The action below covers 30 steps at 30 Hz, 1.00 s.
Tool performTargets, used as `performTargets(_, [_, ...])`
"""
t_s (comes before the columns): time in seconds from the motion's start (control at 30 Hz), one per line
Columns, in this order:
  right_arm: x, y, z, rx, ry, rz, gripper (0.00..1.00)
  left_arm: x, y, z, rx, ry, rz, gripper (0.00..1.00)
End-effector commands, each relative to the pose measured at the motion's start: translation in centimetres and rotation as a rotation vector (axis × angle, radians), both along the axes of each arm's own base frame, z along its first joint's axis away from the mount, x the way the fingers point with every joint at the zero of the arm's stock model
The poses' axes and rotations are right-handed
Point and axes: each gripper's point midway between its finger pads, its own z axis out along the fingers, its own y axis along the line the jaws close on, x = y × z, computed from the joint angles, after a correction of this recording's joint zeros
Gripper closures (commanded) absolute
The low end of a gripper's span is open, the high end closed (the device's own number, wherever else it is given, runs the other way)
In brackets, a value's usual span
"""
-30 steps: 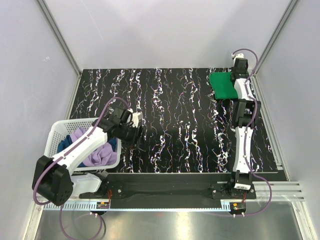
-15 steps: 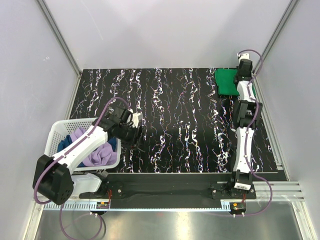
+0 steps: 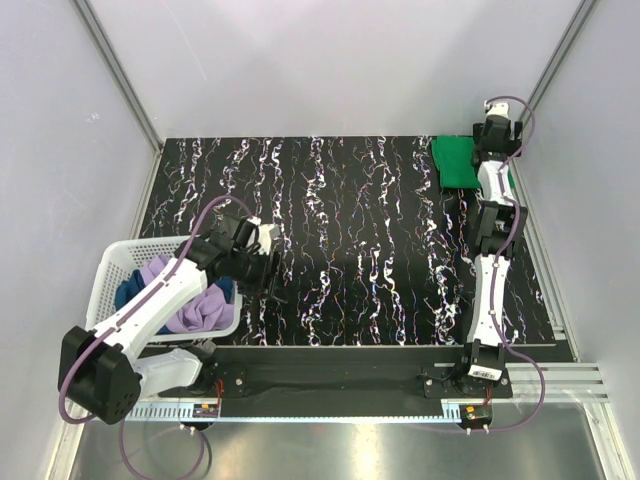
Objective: Fold and stack the t-shirts
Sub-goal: Neatly place the folded tshirt to the corner
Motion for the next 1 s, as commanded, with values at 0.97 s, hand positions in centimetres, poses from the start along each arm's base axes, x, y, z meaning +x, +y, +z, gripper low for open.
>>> performTargets(0.97, [-49.3, 34.0, 12.7, 1.353, -0.021, 0.384, 0.0, 2.5, -6.3, 9.6, -0.722, -0.22, 0.214, 0.04])
